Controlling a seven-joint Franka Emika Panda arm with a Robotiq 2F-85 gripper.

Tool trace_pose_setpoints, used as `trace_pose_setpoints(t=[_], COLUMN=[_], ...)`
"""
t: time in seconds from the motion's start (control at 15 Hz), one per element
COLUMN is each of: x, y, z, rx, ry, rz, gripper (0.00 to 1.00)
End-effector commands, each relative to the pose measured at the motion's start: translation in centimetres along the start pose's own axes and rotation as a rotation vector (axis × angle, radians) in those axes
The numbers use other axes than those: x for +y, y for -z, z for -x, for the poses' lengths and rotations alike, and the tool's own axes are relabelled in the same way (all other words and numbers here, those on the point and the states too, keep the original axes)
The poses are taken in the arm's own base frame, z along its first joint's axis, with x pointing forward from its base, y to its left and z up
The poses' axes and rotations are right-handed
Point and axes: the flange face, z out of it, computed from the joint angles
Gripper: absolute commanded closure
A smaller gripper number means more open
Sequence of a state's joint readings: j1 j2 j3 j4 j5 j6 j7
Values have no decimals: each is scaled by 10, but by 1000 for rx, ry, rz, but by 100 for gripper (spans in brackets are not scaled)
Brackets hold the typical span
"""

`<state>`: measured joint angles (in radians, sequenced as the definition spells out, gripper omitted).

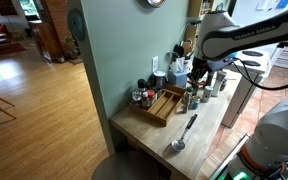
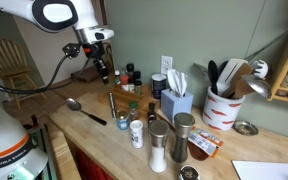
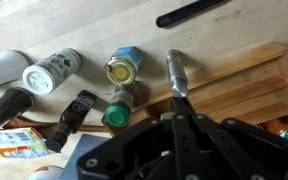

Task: Push down on the top of the silver long object on the kitchen counter

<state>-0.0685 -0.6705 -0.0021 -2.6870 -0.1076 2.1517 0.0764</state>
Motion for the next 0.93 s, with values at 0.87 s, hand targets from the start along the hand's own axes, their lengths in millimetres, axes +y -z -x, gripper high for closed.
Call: trace_pose_setpoints(t=[0.87], x=[-5], y=[-32], z=[-4], rx=[-1], ry=[19], rz=[-25], gripper=[100])
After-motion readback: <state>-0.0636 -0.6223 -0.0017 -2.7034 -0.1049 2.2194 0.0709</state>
